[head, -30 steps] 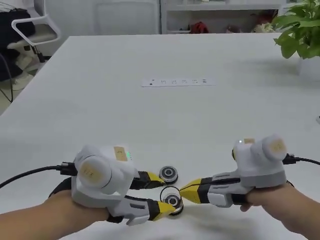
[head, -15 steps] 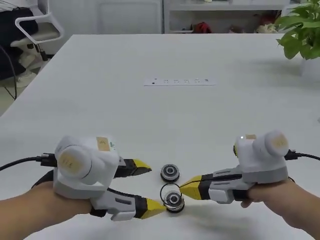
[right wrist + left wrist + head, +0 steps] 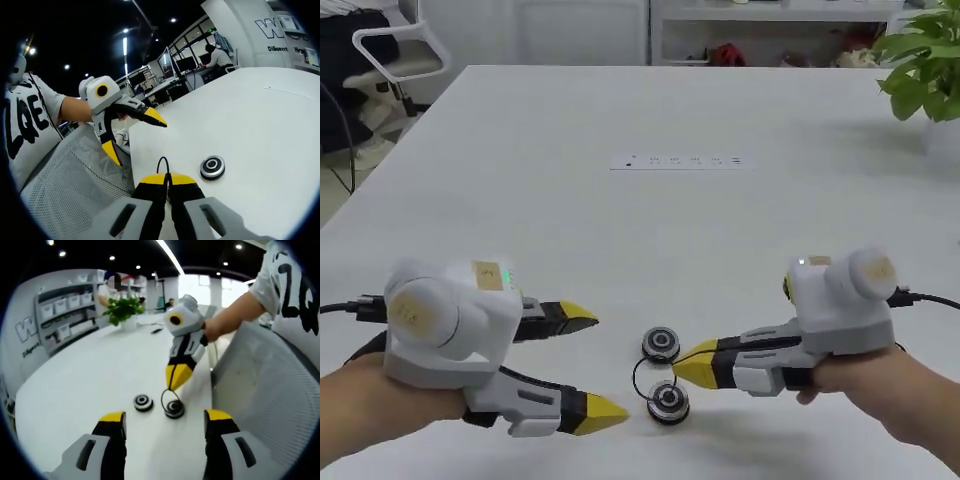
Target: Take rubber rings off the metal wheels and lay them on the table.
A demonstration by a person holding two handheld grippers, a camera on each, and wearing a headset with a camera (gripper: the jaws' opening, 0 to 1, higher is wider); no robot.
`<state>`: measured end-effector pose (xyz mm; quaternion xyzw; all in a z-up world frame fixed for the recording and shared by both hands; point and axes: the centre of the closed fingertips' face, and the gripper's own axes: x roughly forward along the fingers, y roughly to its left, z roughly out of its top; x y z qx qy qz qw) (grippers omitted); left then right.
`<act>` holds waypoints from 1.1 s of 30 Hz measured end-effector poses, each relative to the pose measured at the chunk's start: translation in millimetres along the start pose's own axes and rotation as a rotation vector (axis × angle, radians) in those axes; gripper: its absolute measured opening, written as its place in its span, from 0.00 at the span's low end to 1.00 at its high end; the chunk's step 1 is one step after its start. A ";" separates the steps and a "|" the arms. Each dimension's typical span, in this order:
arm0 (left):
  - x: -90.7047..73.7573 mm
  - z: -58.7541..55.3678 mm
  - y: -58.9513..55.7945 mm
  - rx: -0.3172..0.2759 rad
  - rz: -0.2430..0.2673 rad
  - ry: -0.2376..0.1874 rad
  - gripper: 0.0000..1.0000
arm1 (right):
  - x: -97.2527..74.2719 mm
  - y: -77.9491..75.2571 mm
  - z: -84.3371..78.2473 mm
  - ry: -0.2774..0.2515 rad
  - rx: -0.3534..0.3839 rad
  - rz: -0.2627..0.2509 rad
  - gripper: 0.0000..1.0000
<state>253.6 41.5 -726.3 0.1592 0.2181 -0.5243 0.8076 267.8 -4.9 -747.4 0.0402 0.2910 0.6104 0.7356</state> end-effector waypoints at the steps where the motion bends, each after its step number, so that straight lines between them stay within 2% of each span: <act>1: -1.4 0.0 0.4 -0.002 0.001 -0.003 0.64 | 0.7 0.2 1.1 -0.001 -0.001 0.002 0.00; 10: -11.8 -10.1 1.3 -0.042 0.011 0.001 0.71 | 10.8 1.1 13.4 -0.002 -0.014 0.022 0.00; 22: -24.9 -16.0 6.4 -0.074 0.053 -0.003 0.74 | 29.5 4.6 21.7 0.017 -0.037 0.048 0.00; 33: -33.4 -21.5 8.9 -0.088 0.077 0.000 0.76 | 47.8 5.9 15.1 0.063 -0.060 0.058 0.00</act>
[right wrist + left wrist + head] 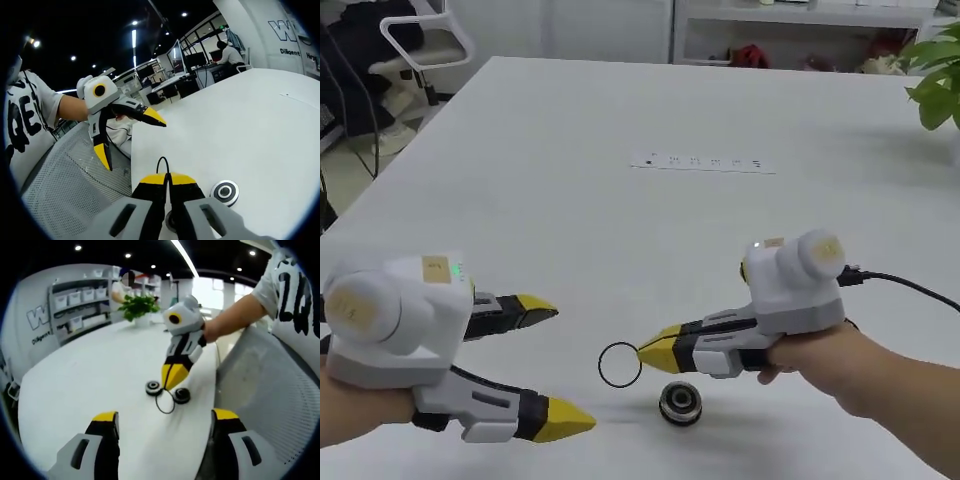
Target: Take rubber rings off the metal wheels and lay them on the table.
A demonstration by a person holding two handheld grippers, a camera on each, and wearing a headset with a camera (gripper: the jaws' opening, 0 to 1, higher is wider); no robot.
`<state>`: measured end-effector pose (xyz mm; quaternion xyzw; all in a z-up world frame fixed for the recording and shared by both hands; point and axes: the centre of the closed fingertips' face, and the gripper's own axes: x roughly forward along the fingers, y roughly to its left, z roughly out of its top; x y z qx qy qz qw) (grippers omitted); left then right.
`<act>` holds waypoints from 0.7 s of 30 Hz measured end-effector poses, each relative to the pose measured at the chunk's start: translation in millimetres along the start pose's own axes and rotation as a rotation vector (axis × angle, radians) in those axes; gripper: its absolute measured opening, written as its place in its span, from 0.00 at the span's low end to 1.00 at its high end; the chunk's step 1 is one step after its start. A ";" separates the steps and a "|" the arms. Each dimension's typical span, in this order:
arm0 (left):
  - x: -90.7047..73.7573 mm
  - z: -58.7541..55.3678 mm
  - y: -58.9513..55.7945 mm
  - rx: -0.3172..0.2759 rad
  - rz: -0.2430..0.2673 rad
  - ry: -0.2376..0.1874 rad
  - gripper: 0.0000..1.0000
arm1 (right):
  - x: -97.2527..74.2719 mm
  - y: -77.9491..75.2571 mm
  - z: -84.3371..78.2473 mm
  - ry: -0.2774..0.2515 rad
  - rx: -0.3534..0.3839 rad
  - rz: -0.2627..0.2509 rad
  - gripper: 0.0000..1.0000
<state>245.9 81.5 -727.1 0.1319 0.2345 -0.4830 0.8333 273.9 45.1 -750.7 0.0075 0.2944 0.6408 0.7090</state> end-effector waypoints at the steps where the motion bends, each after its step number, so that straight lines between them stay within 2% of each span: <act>1: -0.5 -1.0 0.4 0.001 0.002 0.001 0.76 | 1.7 -0.6 -1.4 0.006 0.000 0.000 0.00; 9: -2.0 -6.0 0.6 -0.006 0.008 0.008 0.77 | 10.7 -4.9 -13.8 0.050 0.000 -0.016 0.00; 16: -0.5 -8.6 -2.3 -0.002 0.004 0.018 0.77 | 17.6 -11.2 -24.8 0.080 0.004 -0.056 0.00; 21: -0.1 -8.1 -5.5 0.011 0.005 0.025 0.77 | 20.7 -9.9 -32.9 0.113 -0.026 -0.063 0.00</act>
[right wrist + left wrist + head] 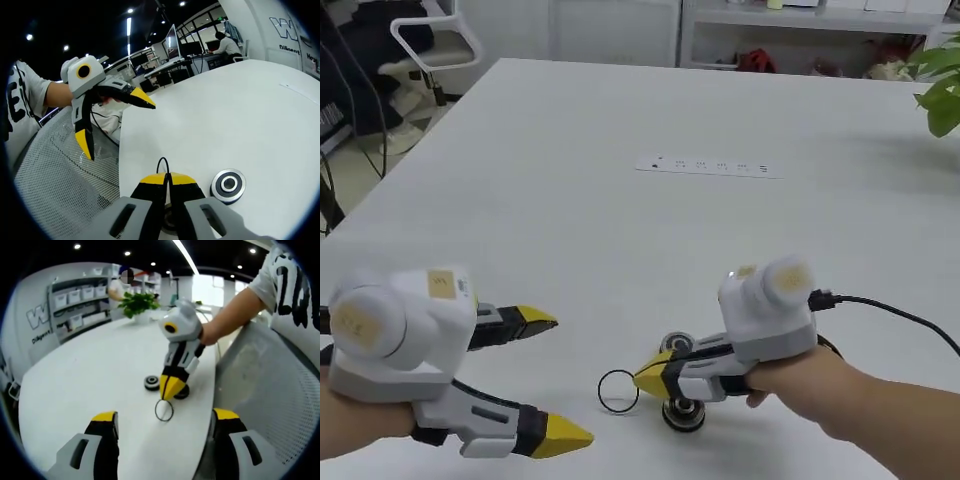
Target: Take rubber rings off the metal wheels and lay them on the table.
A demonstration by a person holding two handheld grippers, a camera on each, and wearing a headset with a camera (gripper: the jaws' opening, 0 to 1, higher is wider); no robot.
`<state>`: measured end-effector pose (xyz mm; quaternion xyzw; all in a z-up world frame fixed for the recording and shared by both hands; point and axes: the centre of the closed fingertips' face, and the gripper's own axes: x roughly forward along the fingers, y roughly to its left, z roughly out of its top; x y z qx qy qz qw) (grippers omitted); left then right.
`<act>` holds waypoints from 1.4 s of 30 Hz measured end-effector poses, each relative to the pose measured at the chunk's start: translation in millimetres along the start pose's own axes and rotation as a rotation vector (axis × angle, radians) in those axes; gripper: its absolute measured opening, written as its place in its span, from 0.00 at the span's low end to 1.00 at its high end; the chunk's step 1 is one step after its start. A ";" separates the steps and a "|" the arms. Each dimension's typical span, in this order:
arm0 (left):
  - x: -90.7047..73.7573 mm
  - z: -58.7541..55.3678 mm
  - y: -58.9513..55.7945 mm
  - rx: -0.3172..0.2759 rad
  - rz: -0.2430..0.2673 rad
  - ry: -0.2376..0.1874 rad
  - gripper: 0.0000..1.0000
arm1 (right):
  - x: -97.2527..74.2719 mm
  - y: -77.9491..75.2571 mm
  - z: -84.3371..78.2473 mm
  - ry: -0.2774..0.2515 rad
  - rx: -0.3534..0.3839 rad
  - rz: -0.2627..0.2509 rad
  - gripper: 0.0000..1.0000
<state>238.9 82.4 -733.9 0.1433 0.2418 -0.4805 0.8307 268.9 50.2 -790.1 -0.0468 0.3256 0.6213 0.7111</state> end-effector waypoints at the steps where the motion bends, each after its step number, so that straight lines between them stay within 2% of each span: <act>1: -0.1 0.3 -0.8 0.000 -0.002 0.002 0.77 | 0.5 0.9 -0.5 0.001 -0.003 0.001 0.00; 6: -0.4 2.1 -1.6 0.000 0.000 0.000 0.77 | 1.4 0.4 0.1 0.001 -0.012 -0.004 0.01; 15: -0.6 1.9 -1.4 -0.003 0.001 0.001 0.77 | -0.7 -2.1 2.6 -0.012 -0.016 -0.015 0.11; 24: 0.1 2.4 -1.7 -0.003 -0.007 0.003 0.77 | -5.0 1.3 10.3 -0.035 -0.033 -0.006 0.16; 31: 1.5 4.3 -0.9 0.008 -0.008 0.004 0.76 | -14.5 1.4 18.0 -0.061 -0.044 -0.006 0.19; 38: 3.4 12.1 4.4 0.030 0.005 -0.011 0.75 | -28.6 -1.9 25.2 -0.096 -0.049 -0.018 0.23; 42: 6.4 14.9 4.0 0.031 -0.008 -0.011 0.75 | -37.5 -4.2 28.8 -0.117 -0.053 -0.030 0.24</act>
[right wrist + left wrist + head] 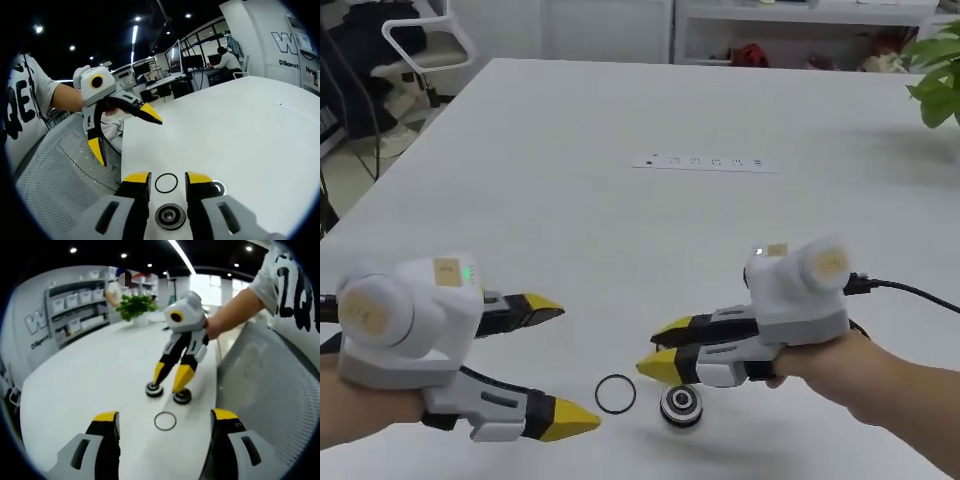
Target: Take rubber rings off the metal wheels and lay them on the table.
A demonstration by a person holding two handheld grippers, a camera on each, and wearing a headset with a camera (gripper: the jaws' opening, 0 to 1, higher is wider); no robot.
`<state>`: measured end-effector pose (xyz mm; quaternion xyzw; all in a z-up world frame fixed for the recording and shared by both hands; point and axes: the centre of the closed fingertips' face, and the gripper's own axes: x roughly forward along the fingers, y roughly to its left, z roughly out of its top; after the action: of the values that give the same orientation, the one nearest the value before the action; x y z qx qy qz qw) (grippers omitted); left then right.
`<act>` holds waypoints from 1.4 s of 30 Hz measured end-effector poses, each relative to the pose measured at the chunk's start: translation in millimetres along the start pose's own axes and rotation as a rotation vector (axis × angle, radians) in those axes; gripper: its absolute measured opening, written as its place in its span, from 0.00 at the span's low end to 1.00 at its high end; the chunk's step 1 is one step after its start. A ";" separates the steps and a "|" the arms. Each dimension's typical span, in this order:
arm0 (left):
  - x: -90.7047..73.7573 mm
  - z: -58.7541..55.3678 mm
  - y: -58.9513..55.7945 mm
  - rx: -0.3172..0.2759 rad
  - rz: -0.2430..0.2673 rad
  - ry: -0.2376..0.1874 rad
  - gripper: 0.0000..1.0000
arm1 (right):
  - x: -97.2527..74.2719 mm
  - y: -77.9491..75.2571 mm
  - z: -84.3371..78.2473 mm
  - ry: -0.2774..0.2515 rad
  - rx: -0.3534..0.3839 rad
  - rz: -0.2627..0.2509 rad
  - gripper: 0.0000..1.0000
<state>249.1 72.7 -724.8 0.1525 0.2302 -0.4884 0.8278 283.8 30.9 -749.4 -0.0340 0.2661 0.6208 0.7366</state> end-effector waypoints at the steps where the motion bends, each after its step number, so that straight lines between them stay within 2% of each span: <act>1: 0.7 0.2 0.0 0.002 -0.002 0.000 0.75 | -1.7 -0.7 0.8 -0.004 -0.001 -0.003 0.25; 7: 4.7 3.7 0.2 0.014 -0.014 -0.005 0.75 | -13.5 -4.5 3.3 -0.029 0.000 -0.025 0.27; 22: 16.3 16.7 -4.5 0.037 -0.043 -0.011 0.75 | -39.1 -13.5 -2.5 -0.074 0.028 -0.071 0.33; 30: 25.5 25.1 -8.6 0.053 -0.067 -0.017 0.76 | -44.5 -12.8 -10.8 -0.071 0.031 -0.077 0.38; 42: 39.2 28.4 -8.0 0.061 -0.092 -0.016 0.76 | -46.9 -11.1 -29.4 -0.035 0.013 -0.075 0.48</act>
<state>265.0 26.4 -721.7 0.1630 0.2152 -0.5341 0.8012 279.8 -24.8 -757.3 -0.0284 0.2554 0.5916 0.7642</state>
